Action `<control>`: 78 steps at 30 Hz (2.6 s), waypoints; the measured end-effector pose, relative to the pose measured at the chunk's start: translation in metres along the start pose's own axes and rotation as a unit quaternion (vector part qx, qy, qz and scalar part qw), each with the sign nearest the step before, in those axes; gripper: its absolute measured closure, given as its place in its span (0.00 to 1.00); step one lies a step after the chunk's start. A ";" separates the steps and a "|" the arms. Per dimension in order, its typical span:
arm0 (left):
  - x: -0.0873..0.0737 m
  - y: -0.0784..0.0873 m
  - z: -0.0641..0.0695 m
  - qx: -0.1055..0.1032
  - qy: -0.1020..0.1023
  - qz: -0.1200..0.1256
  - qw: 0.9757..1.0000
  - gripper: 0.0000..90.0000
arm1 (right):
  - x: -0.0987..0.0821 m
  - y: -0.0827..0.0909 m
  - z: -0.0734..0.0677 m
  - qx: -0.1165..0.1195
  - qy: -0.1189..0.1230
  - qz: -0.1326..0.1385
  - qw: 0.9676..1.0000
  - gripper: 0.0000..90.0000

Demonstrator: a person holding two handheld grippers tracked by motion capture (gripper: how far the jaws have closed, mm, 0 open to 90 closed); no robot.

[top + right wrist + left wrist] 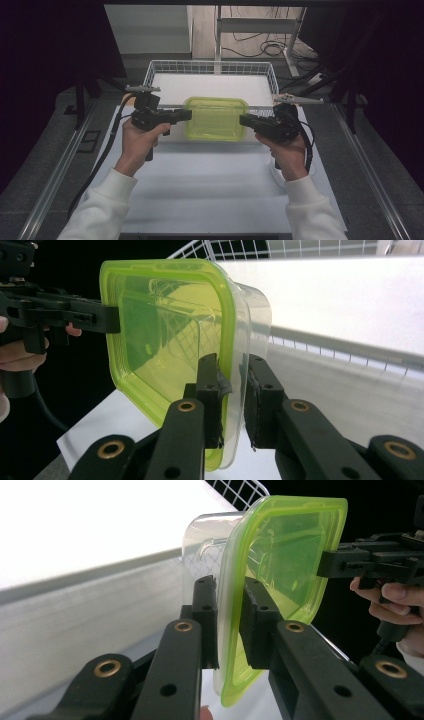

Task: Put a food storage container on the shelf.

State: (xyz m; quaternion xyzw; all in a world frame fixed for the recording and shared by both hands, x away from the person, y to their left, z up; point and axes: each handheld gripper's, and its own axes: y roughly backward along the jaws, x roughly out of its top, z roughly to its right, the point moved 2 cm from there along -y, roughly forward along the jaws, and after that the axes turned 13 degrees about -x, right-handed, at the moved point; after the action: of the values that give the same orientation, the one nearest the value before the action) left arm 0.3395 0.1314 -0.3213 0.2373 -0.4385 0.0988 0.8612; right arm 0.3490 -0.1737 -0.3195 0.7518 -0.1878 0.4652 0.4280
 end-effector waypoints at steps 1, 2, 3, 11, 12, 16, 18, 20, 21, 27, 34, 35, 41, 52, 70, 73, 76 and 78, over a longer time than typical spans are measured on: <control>0.005 -0.001 -0.002 0.001 0.000 0.000 1.000 0.88 | 0.003 -0.001 0.001 0.000 0.000 0.002 1.000 0.87; 0.005 -0.001 -0.002 0.001 0.000 0.000 1.000 0.88 | 0.003 -0.001 0.001 0.000 0.000 0.002 1.000 0.87; 0.011 -0.002 -0.007 0.001 0.001 0.002 1.000 0.88 | 0.008 -0.006 0.004 0.002 0.000 0.004 1.000 0.87; 0.036 -0.003 -0.021 0.008 -0.006 0.003 1.000 0.88 | 0.028 -0.021 0.011 0.003 -0.004 0.007 1.000 0.87; 0.039 -0.003 -0.023 0.008 -0.006 0.004 1.000 0.88 | 0.032 -0.024 0.012 0.003 -0.005 0.008 1.000 0.87; 0.051 -0.005 -0.032 0.001 -0.001 0.007 1.000 0.88 | 0.045 -0.030 0.017 0.006 -0.013 0.013 1.000 0.87; 0.057 -0.007 -0.037 0.000 0.002 0.010 1.000 0.88 | 0.052 -0.033 0.020 0.006 -0.013 0.011 1.000 0.87; 0.062 -0.008 -0.041 0.001 0.003 0.010 1.000 0.88 | 0.060 -0.040 0.024 0.006 -0.018 0.005 1.000 0.87; 0.065 -0.009 -0.043 0.002 0.003 0.010 1.000 0.88 | 0.060 -0.040 0.024 0.006 -0.018 0.005 1.000 0.87; 0.079 -0.012 -0.059 0.002 0.012 0.003 1.000 0.88 | 0.074 -0.055 0.031 0.003 -0.021 -0.006 1.000 0.87; 0.085 -0.017 -0.073 -0.003 0.031 -0.001 1.000 0.88 | 0.081 -0.066 0.036 0.003 -0.029 -0.016 0.999 0.87; 0.085 -0.018 -0.076 -0.003 0.034 -0.004 0.999 0.88 | 0.082 -0.070 0.038 0.002 -0.032 -0.020 0.999 0.87; 0.085 -0.022 -0.084 -0.002 0.049 -0.017 0.999 0.88 | 0.082 -0.080 0.043 0.005 -0.047 -0.042 0.998 0.87; 0.084 -0.035 -0.104 0.003 0.089 -0.038 0.995 0.88 | 0.079 -0.098 0.052 -0.005 -0.085 -0.087 0.993 0.87; 0.092 -0.050 -0.140 -0.017 0.191 -0.016 0.981 0.85 | 0.079 -0.130 0.076 0.008 -0.184 -0.095 0.978 0.82; 0.091 -0.052 -0.145 -0.019 0.198 -0.012 0.980 0.84 | 0.078 -0.134 0.078 0.003 -0.197 -0.096 0.976 0.81; 0.090 -0.054 -0.147 -0.018 0.194 -0.011 0.981 0.82 | 0.077 -0.136 0.078 0.002 -0.203 -0.096 0.974 0.81; 0.089 -0.055 -0.147 -0.016 0.189 -0.008 0.982 0.81 | 0.077 -0.137 0.079 0.003 -0.208 -0.095 0.974 0.80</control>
State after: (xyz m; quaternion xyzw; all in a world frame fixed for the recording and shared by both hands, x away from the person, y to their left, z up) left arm 0.5176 0.1532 -0.3411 0.2036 -0.2672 0.1281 0.9331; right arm 0.5228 -0.1522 -0.3334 0.8476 -0.1992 0.2564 0.4198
